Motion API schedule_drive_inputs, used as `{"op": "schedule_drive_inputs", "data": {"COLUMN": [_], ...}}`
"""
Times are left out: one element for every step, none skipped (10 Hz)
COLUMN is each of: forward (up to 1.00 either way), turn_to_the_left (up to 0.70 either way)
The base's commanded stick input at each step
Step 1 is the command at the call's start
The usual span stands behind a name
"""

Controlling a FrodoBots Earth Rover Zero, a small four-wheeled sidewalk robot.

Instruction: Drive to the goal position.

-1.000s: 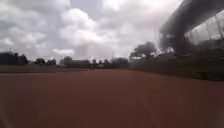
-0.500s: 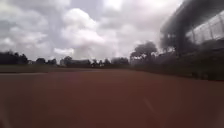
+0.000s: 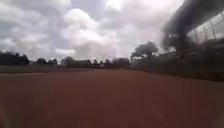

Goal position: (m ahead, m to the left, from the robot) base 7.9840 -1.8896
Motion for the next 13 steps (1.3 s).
{"op": "schedule_drive_inputs", "data": {"forward": [0.7, 0.7, 0.7, 0.7, 0.7, 0.7, 0.7, 0.7, 0.7, 0.7, 0.7, 0.7, 0.7], "turn_to_the_left": [0.0, 0.0, 0.0, 0.0, 0.0, 0.0, 0.0, 0.0, 0.0, 0.0, 0.0, 0.0, 0.0]}}
